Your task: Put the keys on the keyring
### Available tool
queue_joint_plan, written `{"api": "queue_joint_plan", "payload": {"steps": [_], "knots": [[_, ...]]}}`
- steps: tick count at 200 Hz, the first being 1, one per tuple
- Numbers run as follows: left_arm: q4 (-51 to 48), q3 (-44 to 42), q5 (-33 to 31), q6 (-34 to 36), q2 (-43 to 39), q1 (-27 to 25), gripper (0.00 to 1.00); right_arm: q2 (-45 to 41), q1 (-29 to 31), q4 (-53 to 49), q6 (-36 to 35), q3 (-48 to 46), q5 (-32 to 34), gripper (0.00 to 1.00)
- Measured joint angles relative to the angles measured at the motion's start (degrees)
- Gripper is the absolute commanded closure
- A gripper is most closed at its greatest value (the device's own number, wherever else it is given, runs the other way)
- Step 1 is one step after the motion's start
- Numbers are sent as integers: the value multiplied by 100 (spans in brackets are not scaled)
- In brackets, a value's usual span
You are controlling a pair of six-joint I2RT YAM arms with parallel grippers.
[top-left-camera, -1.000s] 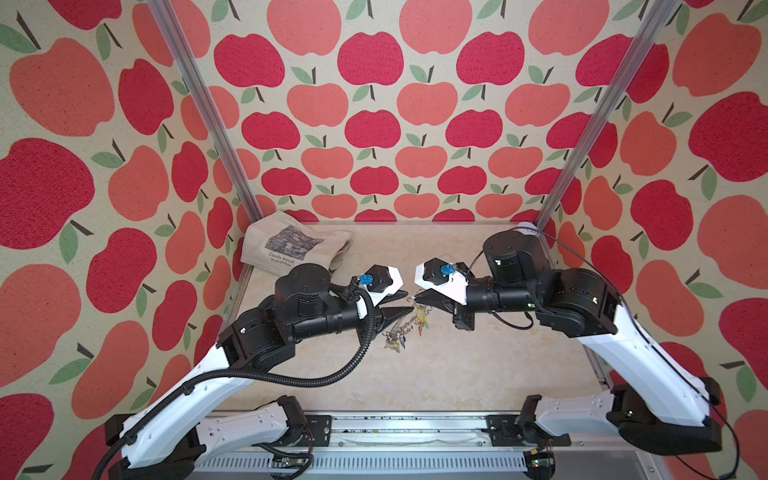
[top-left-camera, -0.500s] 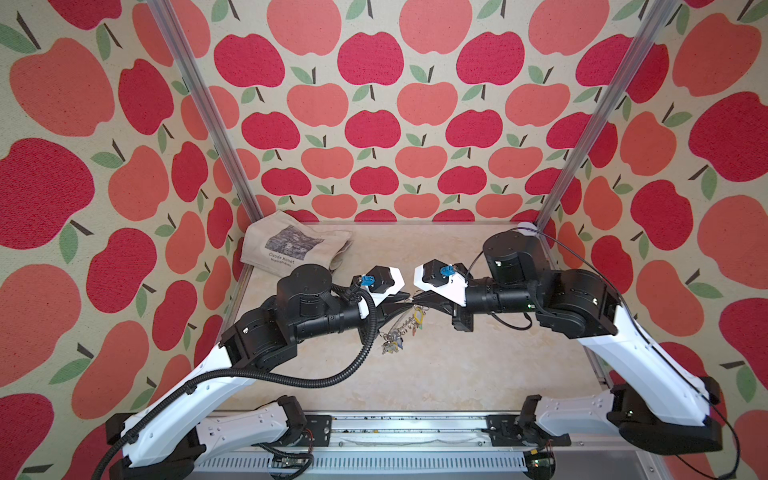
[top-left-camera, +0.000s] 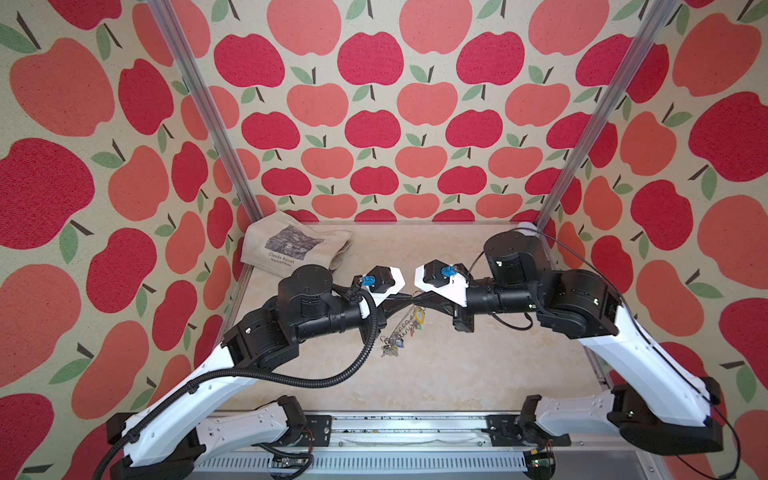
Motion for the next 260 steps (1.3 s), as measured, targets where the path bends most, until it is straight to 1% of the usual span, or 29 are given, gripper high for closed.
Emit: {"api": "queue_joint_plan", "payload": {"steps": [36,56,113,139,164,188,202,252,255,260], "knots": [[0,0,31,0,0,-15,96,-22,28,-9,0,-2,15,100],[0,0,66,-2,0,-17,94,-26,37,-11,0,-2,26,100],[44,2,151,-46,37,-17,94,-63,39,-17,-2,-17,46,100],[59,2,192,-48,52,-20,90,-90,52,-24,-2,-33,66,100],[63,2,192,-66,76,-20,90,-96,76,-33,-2,-33,105,100],[61,7,192,-68,87,-20,92,-96,76,-35,-2,-33,111,100],[61,11,197,-87,96,-24,100,-98,76,-35,-11,-33,136,100],[79,15,212,-87,96,-24,100,-109,94,-48,-24,-37,175,100],[90,7,212,-87,81,-24,100,-114,101,-42,-22,-39,179,98],[129,-22,205,-87,61,-26,100,-120,103,-26,-22,-48,192,90]]}}
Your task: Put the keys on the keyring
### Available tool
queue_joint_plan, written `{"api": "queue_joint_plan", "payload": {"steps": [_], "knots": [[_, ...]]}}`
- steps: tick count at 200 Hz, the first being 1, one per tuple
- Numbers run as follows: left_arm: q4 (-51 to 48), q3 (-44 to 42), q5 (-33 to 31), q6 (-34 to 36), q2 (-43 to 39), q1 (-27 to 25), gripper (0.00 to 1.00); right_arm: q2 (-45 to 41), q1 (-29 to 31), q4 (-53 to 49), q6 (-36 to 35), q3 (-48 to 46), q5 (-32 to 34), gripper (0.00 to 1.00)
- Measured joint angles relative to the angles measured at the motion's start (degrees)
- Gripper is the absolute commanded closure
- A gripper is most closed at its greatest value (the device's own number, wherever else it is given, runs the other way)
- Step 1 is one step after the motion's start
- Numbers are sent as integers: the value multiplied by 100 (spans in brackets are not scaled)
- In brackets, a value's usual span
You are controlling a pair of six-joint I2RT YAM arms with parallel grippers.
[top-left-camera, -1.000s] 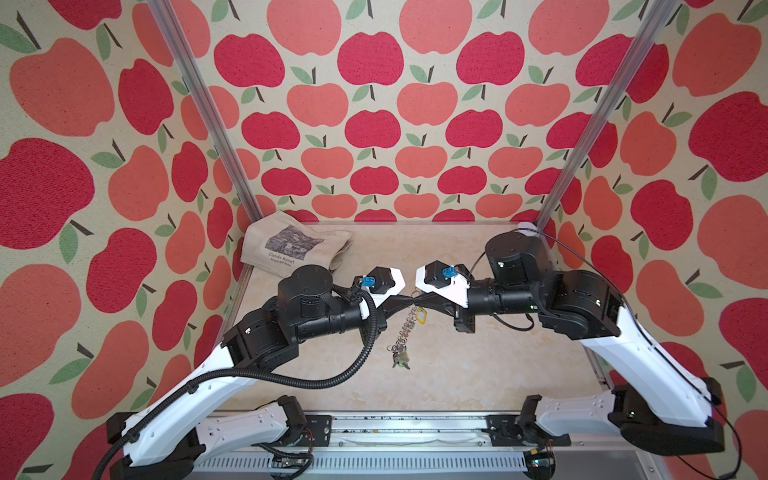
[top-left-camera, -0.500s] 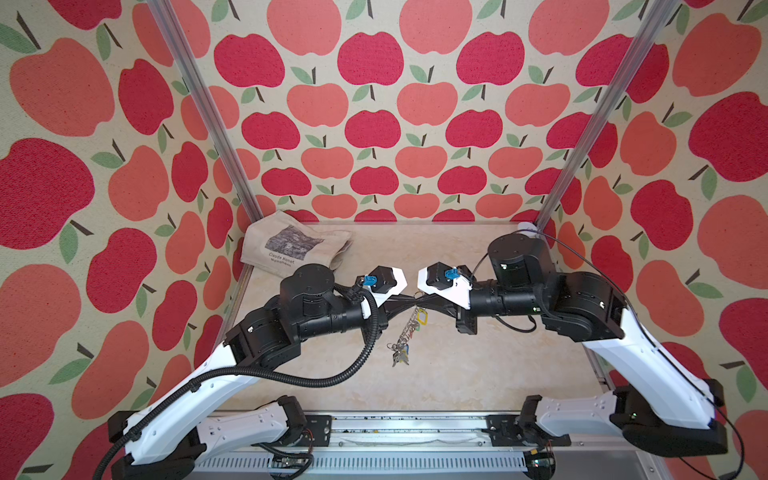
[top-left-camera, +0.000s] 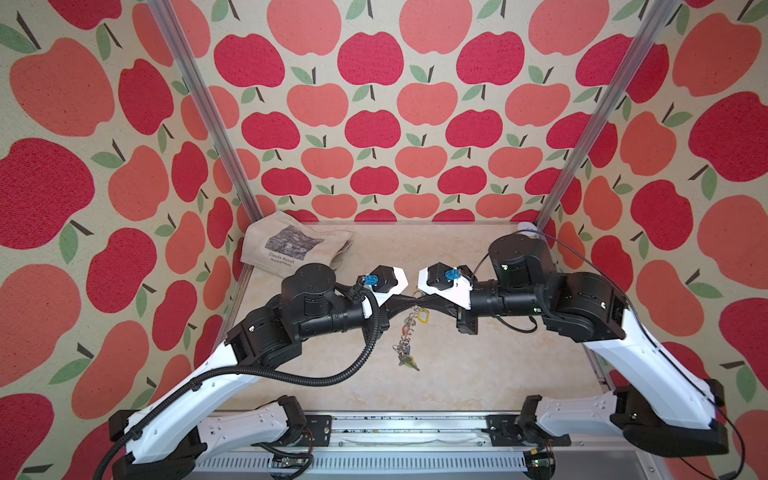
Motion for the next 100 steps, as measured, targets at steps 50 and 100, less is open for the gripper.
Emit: {"api": "queue_joint_plan", "payload": {"steps": [50,100], "knots": [[590,-643,-105,2,-535,-44,100,-125,52,415,-37,-151,50,69],[1513,-1121,-48,2,-953,-50,100,-654,59,883,131,-494,-11,77]]}}
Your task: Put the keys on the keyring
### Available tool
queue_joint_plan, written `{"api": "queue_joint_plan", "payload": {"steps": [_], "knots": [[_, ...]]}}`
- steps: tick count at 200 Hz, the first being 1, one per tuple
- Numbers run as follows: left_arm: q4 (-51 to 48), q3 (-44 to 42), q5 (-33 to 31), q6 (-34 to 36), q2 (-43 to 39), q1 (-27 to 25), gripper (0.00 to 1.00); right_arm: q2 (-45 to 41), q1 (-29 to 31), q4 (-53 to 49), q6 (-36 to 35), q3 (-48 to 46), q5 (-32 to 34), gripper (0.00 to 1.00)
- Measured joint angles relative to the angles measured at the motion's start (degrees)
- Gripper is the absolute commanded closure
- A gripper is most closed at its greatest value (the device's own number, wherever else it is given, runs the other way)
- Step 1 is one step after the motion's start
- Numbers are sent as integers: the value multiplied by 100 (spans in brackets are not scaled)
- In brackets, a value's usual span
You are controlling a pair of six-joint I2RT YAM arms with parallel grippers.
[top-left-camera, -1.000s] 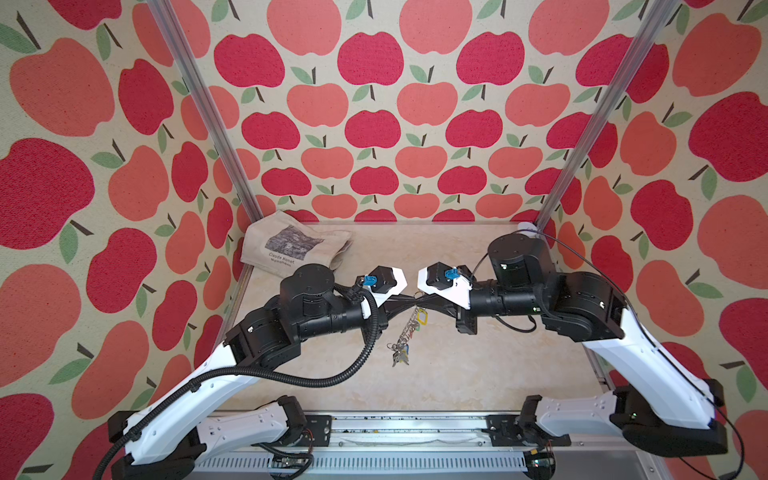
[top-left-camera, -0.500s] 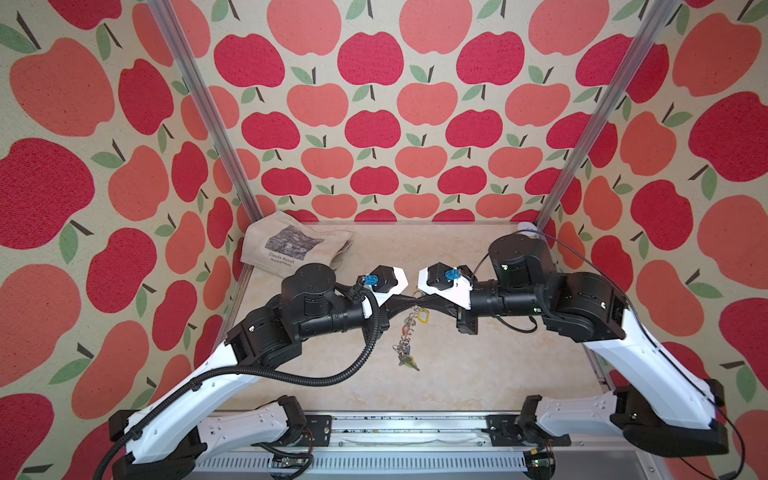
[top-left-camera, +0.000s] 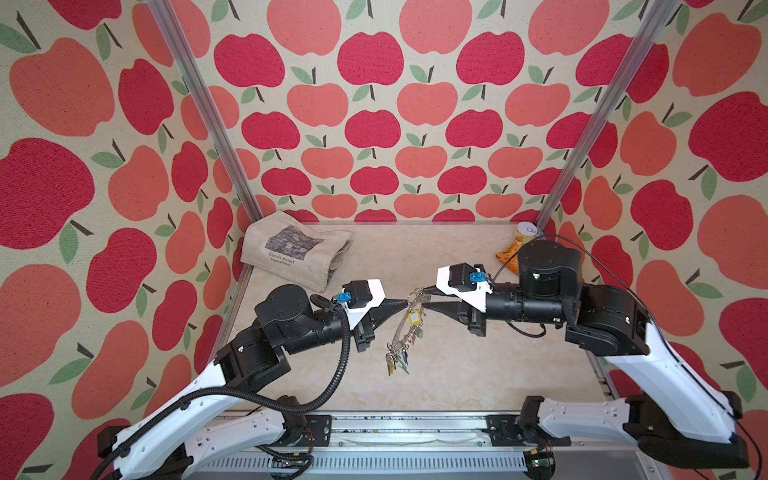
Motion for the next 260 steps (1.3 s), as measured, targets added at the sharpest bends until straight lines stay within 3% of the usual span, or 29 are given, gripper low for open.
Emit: {"api": "queue_joint_plan", "payload": {"steps": [77,189,260], "knots": [[1329,-286,494,-310,-37,223,100,-94,0,566,203,-330,-345,80],[2992,-721,1329,-1628,308,868,100,-105,-90,1381,439,-772,-815,81],[3163,-748,1482,-1814,326,955,100,-393,-101,1252,393,-776,-522,66]]}}
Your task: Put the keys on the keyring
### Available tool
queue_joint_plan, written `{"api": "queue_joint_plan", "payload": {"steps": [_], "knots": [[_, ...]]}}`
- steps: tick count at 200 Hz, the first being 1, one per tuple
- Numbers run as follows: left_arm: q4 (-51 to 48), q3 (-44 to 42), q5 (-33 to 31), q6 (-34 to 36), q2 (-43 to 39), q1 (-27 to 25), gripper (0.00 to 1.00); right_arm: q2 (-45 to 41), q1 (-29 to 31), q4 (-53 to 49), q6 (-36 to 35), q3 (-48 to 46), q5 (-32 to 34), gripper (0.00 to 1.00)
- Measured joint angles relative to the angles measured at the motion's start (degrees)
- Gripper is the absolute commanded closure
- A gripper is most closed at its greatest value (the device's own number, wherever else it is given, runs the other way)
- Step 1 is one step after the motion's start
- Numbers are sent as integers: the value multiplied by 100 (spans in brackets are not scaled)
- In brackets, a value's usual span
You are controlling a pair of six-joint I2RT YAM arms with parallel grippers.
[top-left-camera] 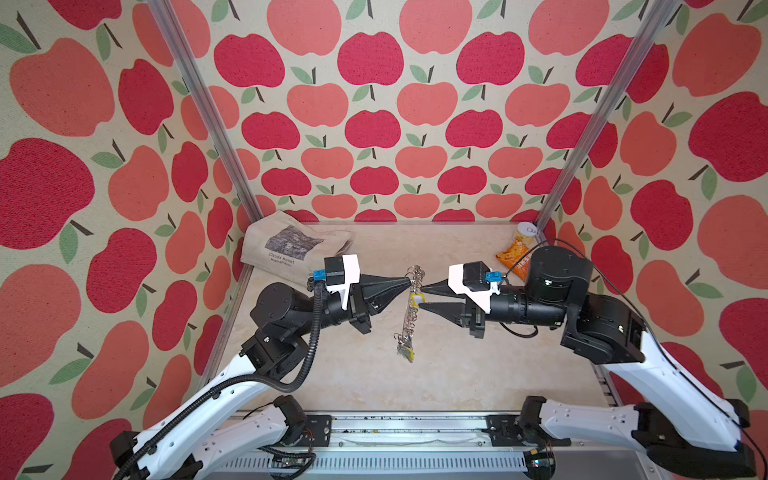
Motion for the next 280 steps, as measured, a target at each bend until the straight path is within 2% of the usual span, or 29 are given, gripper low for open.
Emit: {"api": "queue_joint_plan", "payload": {"steps": [40,150,177,234,280], "knots": [[-2,0,20,2,0,0,100,-68,-22,-9,57,-9,83,55],[-2,0,42,2,-4,0,100,-46,-42,765,437,-717,92,51],[-2,0,42,2,-37,0,100,-33,-42,892,503,-782,98,58],[0,0,42,2,-76,2,100,-13,-72,984,566,-789,149,85],[-11,0,39,4,-81,2,100,-13,-72,981,581,-789,232,96]]}}
